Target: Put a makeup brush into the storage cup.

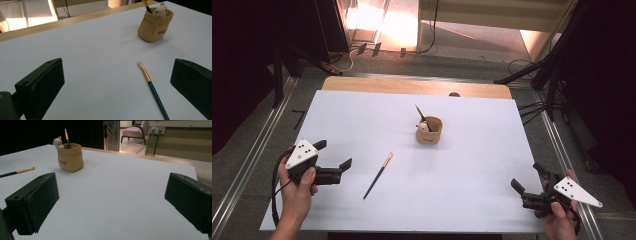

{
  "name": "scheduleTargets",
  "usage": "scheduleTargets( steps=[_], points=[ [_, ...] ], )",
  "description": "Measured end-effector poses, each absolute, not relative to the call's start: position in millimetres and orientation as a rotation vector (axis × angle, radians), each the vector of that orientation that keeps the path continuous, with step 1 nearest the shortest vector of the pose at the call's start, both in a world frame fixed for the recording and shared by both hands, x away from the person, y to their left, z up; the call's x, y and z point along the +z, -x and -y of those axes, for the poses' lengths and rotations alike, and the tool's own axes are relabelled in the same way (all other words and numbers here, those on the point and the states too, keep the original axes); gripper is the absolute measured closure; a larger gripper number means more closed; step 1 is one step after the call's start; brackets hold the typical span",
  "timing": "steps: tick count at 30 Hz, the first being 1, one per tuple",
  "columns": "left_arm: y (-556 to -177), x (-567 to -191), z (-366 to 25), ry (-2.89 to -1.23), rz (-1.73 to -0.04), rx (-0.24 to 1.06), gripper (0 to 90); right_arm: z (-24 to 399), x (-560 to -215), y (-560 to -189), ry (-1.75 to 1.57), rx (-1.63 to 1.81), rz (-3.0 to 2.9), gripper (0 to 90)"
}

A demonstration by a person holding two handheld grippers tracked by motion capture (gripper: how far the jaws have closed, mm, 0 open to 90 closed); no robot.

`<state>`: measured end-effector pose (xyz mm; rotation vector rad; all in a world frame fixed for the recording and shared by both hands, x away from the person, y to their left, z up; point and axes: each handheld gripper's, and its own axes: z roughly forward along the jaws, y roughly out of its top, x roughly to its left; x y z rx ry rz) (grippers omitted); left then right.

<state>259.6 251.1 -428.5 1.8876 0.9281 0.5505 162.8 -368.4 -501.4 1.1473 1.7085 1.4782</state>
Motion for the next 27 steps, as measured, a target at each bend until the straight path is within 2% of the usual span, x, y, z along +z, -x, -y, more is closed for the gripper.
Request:
scheduleTargets(
  steps=[27],
  points=[
    [-274, -418, -201, -1.960, -0.839, 0.489, 0.0, 366, -500, -162, -1.143, 1.484, -1.709, 0.0]
  ],
)
